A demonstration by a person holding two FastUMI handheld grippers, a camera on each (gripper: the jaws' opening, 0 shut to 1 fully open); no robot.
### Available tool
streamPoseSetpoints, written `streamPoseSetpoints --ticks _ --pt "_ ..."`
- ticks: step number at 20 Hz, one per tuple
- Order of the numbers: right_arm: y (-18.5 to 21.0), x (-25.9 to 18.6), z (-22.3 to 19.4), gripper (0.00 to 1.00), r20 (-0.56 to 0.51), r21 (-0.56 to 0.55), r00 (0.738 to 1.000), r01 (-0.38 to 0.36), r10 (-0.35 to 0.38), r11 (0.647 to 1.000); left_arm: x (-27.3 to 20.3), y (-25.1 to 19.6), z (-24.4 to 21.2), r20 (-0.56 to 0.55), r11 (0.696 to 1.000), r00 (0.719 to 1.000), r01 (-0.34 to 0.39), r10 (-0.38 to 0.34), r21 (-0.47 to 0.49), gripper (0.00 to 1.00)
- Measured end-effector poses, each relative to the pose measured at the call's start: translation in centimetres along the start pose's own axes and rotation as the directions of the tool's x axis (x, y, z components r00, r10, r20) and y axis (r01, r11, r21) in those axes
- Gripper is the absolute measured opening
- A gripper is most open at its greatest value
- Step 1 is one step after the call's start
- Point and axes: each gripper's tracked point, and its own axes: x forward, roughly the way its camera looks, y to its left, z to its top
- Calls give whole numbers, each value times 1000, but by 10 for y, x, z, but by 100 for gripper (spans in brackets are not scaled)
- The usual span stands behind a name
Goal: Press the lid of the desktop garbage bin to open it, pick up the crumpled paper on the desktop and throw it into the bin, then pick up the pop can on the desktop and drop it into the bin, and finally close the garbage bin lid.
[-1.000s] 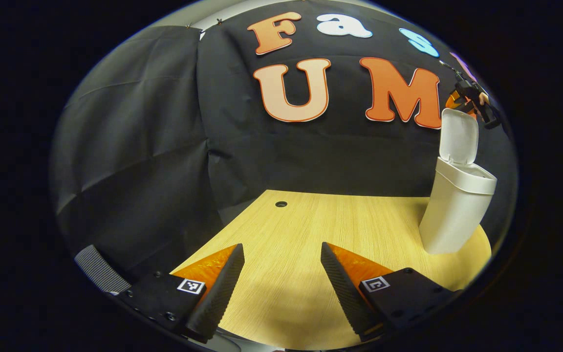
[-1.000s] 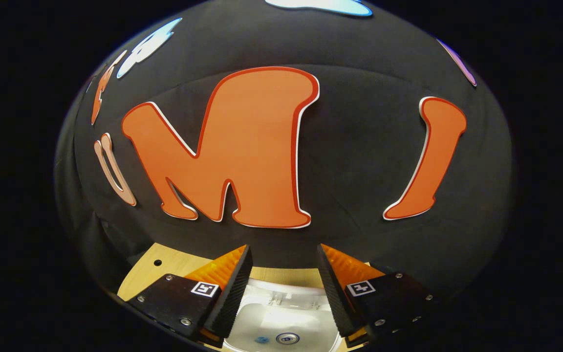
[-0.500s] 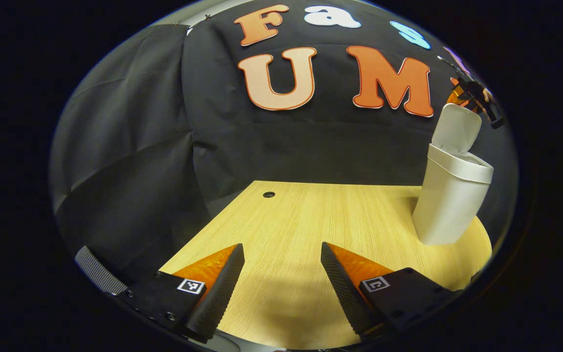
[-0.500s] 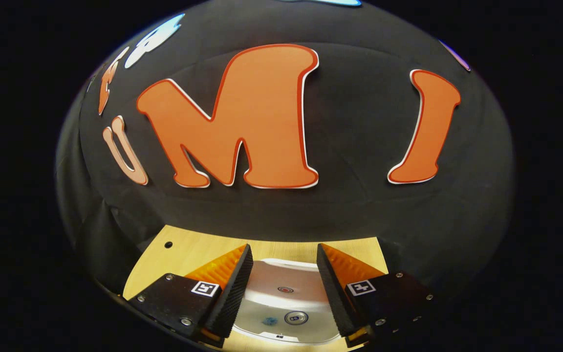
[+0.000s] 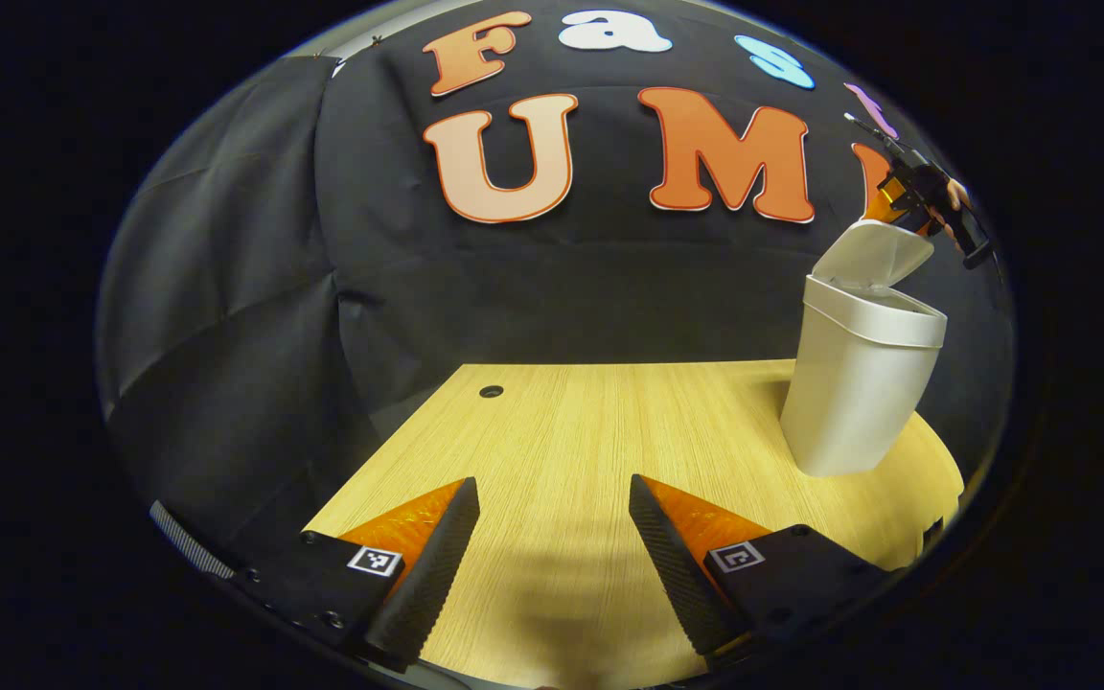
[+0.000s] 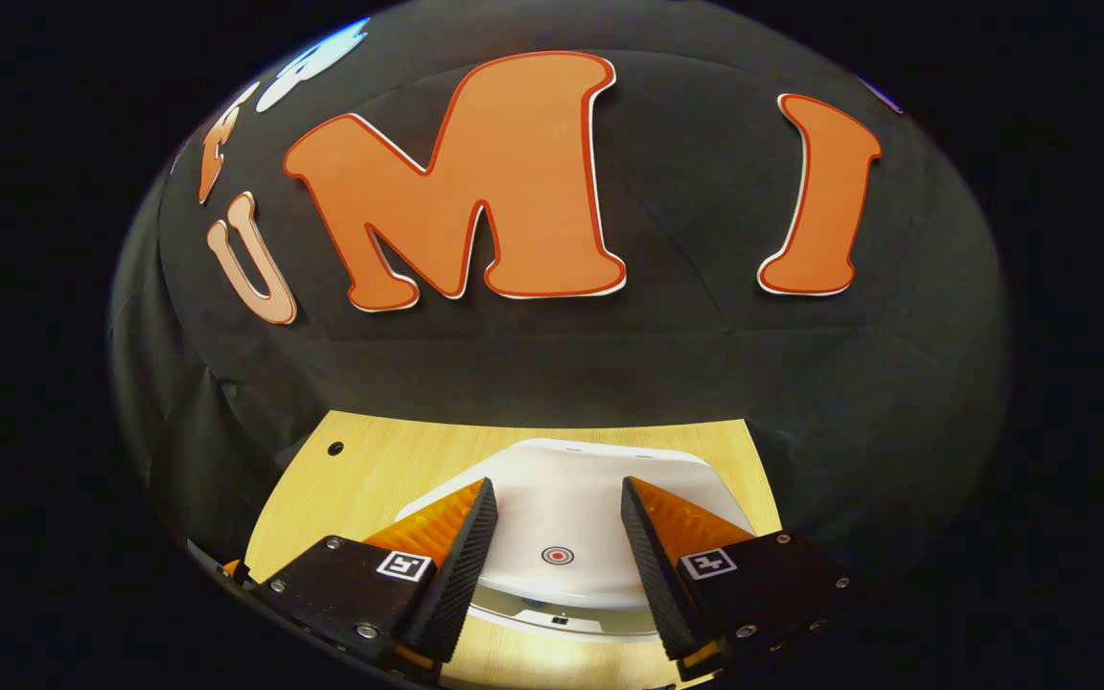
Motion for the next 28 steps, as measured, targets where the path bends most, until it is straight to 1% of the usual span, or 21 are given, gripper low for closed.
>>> streamPoseSetpoints --ticks 6,18,23,28 --pt "1 -1 -31 80 -42 7 999 6 -5 1000 -1 -3 4 20 1000 1000 19 -19 19 100" --pt "3 -1 -76 79 -131 -59 990 47 -55 997 -1 1 1 17 999 999 31 -31 25 100" --pt "3 -3 -88 79 -152 -60 986 55 -64 997 -3 3 -2 8 999 999 37 -37 34 100" --pt "4 -6 -89 79 -140 -67 986 78 -86 995 -7 4 -8 -3 998 999 45 -45 40 100"
